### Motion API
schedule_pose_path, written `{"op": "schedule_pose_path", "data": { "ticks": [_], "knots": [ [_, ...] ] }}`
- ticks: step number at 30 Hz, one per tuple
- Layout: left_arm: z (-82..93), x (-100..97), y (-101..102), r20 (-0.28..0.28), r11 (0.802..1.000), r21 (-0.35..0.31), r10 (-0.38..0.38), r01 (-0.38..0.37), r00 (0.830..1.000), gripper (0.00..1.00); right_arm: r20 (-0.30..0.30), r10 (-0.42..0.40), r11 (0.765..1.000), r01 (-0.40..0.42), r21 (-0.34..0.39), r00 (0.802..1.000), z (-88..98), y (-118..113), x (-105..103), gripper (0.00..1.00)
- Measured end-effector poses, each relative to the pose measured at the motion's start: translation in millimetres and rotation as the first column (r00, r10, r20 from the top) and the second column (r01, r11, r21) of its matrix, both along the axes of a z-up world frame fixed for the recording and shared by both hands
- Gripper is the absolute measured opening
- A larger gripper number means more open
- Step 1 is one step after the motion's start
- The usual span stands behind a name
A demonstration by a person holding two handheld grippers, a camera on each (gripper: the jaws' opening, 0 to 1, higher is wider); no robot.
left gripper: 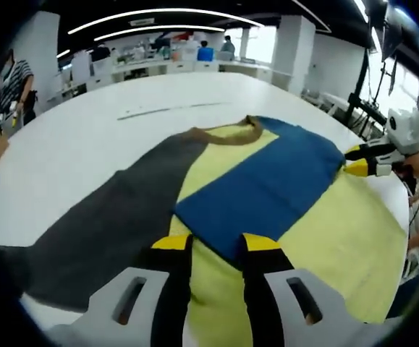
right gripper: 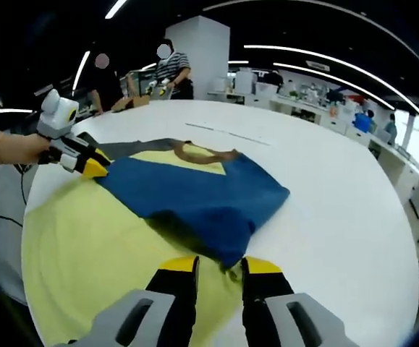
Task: Fold the garment on the visible template until the final outline fits inside the template.
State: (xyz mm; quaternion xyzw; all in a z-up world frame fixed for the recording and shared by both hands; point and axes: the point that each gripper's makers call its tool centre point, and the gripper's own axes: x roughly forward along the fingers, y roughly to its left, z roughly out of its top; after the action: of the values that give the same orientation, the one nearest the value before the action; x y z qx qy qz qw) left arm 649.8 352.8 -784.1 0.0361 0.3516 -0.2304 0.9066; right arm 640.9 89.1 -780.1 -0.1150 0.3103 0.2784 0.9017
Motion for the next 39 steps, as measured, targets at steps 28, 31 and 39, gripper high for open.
{"op": "schedule_pose_path", "data": {
  "ticks": [28,31,39],
  "knots": [
    [5.1,7.8,4,0.006,0.999,-0.019,0.034,-0.034,0.999,0.0,0.01,-0.025,0.995,0.025,-0.095,1.0,-5.9,-13,2,0.0],
    [11.1,8.7,4,0.031,0.999,-0.017,0.034,-0.034,0.999,0.0,0.011,-0.022,0.995,0.023,-0.097,1.0,-4.1,-15,2,0.0],
    [15.3,11.0,8,0.04,0.999,-0.014,0.044,-0.043,0.998,0.0,-0.038,-0.065,0.997,0.063,-0.053,0.997,-3.7,-22,0,0.0]
  ]
}}
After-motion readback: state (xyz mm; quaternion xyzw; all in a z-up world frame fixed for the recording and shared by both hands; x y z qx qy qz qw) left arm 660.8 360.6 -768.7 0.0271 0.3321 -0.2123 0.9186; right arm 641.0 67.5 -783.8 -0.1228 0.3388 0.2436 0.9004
